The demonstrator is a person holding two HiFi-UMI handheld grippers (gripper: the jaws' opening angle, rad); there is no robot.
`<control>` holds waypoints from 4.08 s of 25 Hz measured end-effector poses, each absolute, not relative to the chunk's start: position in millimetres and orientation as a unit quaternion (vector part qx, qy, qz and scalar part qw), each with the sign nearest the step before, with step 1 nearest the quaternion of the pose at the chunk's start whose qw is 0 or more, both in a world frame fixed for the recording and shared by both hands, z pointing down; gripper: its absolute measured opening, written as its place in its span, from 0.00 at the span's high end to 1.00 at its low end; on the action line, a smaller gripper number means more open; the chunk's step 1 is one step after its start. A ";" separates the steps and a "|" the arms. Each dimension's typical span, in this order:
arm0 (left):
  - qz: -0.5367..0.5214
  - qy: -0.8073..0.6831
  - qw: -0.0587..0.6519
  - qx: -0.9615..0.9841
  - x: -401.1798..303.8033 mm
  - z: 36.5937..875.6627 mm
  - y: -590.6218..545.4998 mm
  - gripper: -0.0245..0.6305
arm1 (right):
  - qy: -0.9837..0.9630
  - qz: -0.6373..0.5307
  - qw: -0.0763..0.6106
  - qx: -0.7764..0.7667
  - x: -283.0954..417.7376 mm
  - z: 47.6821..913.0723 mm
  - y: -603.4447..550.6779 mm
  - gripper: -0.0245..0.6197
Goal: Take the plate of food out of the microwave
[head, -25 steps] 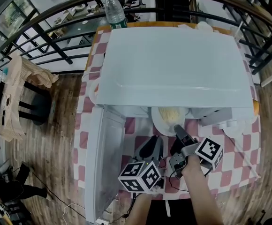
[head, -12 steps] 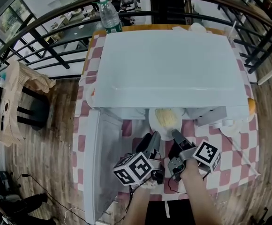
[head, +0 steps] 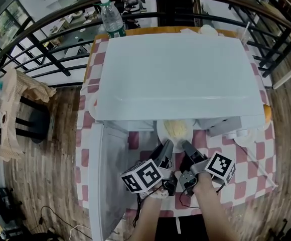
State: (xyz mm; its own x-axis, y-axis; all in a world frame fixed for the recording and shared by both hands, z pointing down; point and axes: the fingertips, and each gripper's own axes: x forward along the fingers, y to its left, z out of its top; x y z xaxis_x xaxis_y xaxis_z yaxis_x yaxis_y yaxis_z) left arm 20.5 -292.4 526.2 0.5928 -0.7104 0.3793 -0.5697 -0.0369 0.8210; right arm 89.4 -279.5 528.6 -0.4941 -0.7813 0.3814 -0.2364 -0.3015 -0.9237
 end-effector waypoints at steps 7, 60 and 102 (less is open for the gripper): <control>-0.080 -0.443 0.527 0.721 20.3 517.9 -293.4 0.87 | 0.561 -0.655 0.209 -0.462 87.4 526.7 -277.8 0.91; -0.146 -0.460 0.492 0.725 31.4 452.6 -58.1 0.87 | 0.587 -0.652 0.182 -0.444 103.1 465.4 -48.7 0.93; -0.154 -0.472 0.495 0.714 22.8 438.6 28.0 0.88 | 0.596 -0.653 0.188 -0.428 92.3 451.6 31.9 0.93</control>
State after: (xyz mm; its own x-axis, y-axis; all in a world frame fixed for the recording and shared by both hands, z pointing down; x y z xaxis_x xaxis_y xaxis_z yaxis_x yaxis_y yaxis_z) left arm 22.8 28.0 438.6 0.5078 -0.8252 0.2474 -0.5211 -0.0655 0.8510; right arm 92.3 31.9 451.6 -0.5631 -0.7556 0.3347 -0.2640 -0.2193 -0.9393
